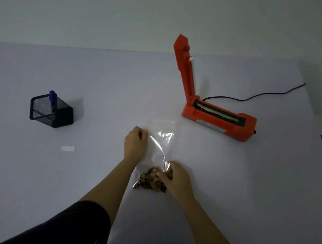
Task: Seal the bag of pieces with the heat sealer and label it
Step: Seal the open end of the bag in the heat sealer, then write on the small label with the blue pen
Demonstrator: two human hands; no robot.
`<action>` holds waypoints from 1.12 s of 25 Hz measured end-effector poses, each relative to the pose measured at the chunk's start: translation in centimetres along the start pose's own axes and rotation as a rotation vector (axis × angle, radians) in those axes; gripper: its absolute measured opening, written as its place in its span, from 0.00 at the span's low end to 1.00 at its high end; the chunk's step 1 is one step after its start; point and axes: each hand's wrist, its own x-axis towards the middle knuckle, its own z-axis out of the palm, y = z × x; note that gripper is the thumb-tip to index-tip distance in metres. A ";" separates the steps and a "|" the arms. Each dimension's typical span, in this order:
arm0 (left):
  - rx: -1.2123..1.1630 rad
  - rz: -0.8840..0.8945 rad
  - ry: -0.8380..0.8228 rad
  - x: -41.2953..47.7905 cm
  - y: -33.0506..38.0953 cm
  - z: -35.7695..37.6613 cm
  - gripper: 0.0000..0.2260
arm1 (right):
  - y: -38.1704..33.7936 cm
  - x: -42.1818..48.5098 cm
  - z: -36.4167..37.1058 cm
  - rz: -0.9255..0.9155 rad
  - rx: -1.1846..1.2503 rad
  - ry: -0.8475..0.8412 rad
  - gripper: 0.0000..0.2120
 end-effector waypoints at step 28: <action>-0.267 -0.147 0.086 11.5 -13.1 -25.6 0.18 | -31.6 17.4 17.2 -0.398 0.070 -0.023 0.08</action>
